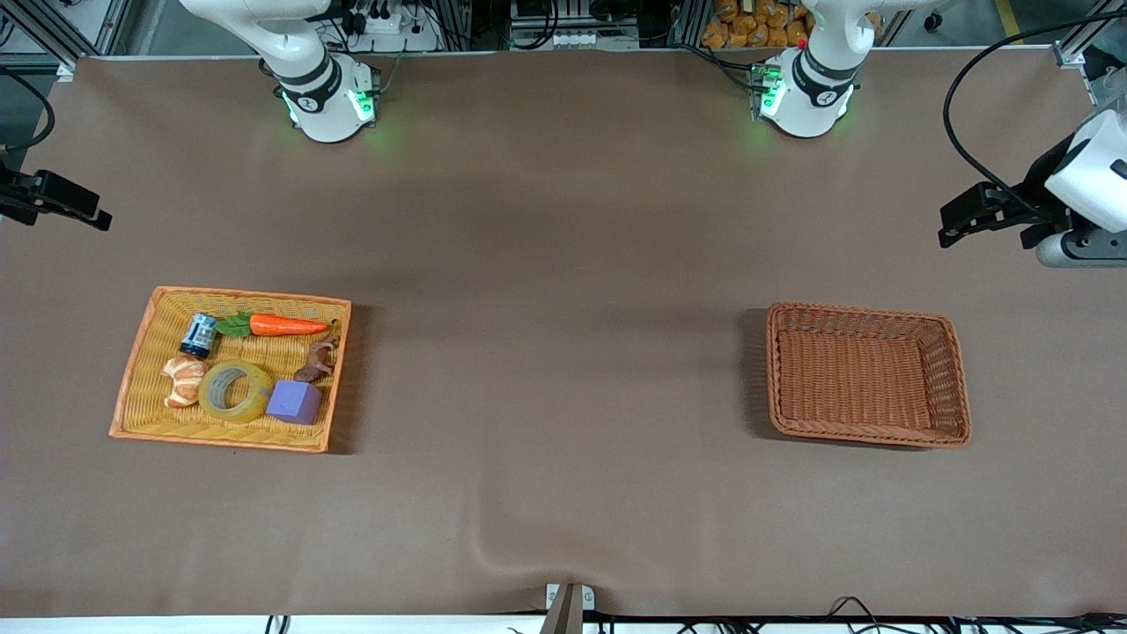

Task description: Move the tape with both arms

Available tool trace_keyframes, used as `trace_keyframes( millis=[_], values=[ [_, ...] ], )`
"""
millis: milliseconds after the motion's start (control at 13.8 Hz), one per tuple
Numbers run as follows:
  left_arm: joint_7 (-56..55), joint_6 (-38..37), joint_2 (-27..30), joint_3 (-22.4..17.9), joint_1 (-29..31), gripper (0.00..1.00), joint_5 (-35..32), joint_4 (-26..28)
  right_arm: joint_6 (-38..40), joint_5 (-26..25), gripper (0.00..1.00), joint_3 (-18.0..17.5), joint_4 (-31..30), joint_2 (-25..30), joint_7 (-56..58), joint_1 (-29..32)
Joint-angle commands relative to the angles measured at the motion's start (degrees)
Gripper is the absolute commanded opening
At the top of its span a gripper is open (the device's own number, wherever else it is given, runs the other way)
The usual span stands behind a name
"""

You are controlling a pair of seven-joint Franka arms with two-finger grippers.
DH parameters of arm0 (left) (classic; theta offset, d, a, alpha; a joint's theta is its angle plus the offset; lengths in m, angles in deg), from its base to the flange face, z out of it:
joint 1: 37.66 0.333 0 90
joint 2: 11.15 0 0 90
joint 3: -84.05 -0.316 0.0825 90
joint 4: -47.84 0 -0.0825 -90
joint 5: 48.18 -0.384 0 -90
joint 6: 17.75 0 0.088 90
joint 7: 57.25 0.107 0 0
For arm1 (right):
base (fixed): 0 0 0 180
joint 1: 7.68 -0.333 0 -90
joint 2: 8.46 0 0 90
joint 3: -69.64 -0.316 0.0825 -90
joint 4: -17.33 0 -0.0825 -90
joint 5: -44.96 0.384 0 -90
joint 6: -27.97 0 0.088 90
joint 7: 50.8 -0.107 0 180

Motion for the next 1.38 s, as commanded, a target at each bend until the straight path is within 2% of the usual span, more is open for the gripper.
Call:
trace_keyframes(
  millis=[0, 581, 944, 1162, 1308],
  values=[
    [1.02, 0.79, -0.33, -0.09, -0.02, 1.0, -0.34, -0.61, 0.81, -0.58, 1.0, -0.28, 1.59, -0.78, -0.77, 0.1],
    [1.11, 0.79, -0.33, 0.0, -0.2, 1.0, 0.19, -0.78, 0.81, -0.49, 1.0, -0.37, 1.33, -0.87, -0.86, -0.33],
    [1.11, 0.79, -0.42, 0.09, -0.2, 1.0, 0.8, -0.87, -0.5, 0.04, 1.0, -0.37, 0.1, -4.28, -0.24, -3.66],
    [1.02, 0.88, -0.68, 0.09, -0.2, 1.0, 0.89, -0.87, -7.95, 1.52, 1.0, -0.54, -4.01, -9.11, 3.6, -6.22],
    [1.02, 1.05, -0.59, 0.09, -0.2, 1.0, 0.98, -0.87, -20.31, 3.55, 1.0, -0.54, -12.08, -10.53, 10.1, -6.49]
  ],
)
